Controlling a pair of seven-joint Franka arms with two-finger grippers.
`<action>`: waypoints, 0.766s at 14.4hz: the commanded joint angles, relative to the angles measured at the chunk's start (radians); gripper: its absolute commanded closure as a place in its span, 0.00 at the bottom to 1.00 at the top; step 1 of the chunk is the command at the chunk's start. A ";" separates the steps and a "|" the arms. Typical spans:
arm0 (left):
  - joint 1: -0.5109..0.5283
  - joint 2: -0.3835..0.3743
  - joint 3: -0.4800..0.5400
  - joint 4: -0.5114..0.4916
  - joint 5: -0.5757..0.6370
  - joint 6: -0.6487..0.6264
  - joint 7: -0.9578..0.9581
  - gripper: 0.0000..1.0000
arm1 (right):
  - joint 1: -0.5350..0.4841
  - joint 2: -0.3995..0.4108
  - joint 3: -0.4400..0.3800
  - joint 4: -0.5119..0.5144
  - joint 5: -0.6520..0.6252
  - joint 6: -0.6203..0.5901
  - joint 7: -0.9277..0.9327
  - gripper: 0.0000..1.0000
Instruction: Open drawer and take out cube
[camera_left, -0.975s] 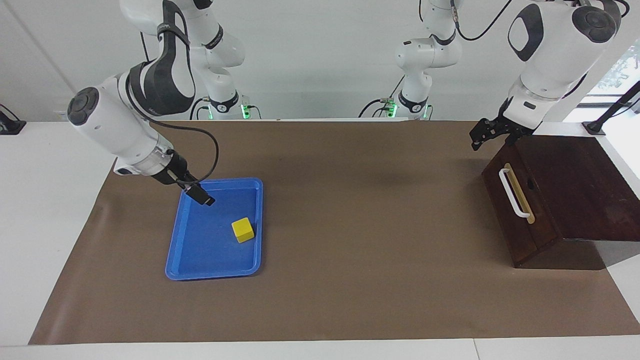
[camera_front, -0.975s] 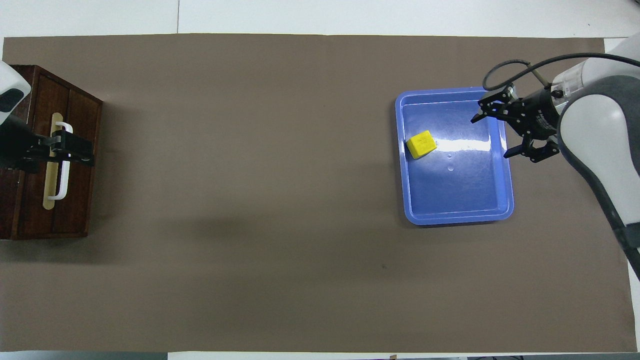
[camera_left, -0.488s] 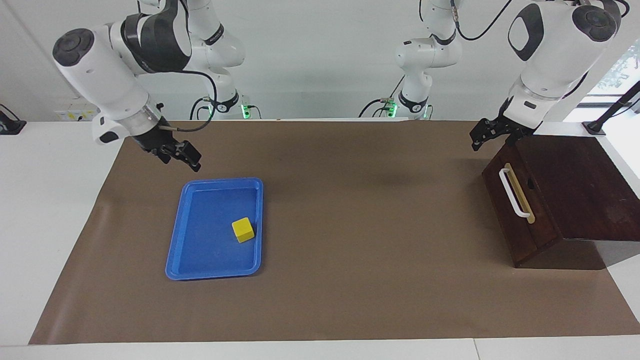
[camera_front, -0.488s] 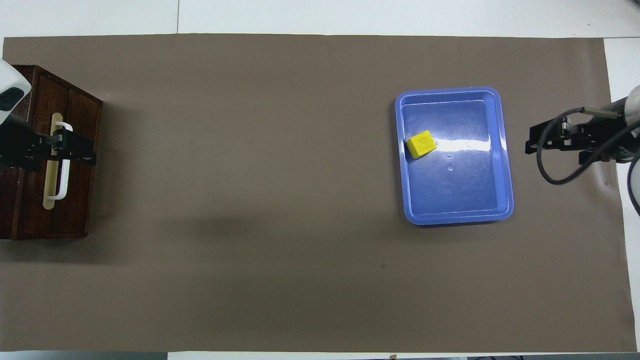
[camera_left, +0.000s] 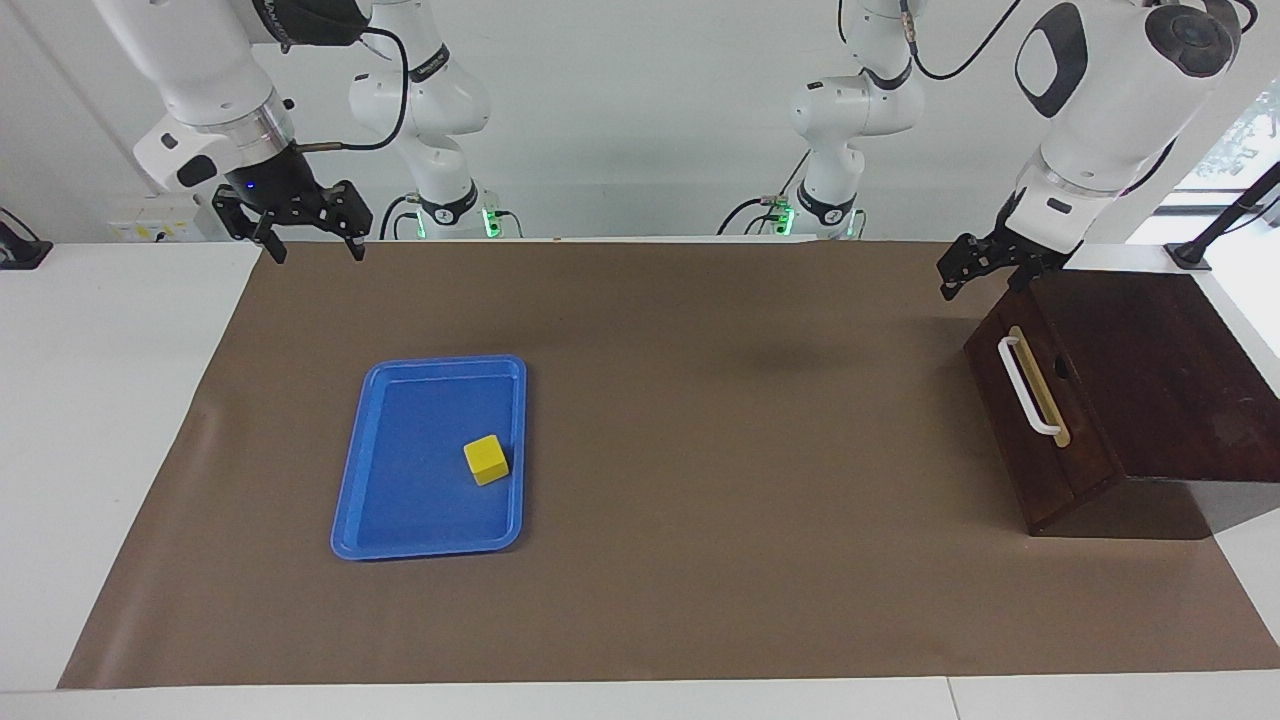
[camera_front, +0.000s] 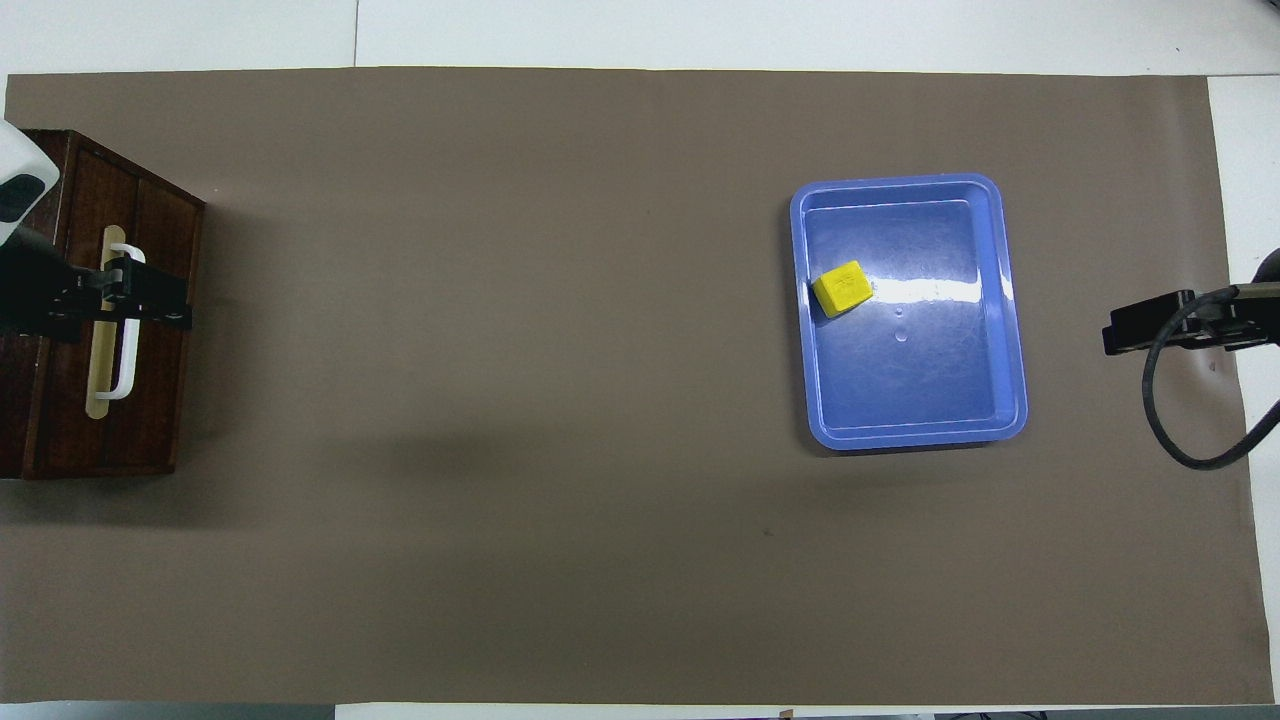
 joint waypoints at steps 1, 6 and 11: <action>0.004 -0.014 0.006 0.001 -0.016 -0.007 0.015 0.00 | -0.031 0.005 0.020 -0.025 -0.018 0.016 -0.033 0.00; -0.006 -0.023 0.002 -0.014 -0.015 -0.012 0.015 0.00 | -0.028 0.028 0.033 0.029 -0.089 -0.042 -0.071 0.00; -0.003 -0.028 0.001 -0.017 -0.015 -0.013 0.018 0.00 | -0.031 0.030 0.036 0.033 -0.078 -0.048 -0.073 0.00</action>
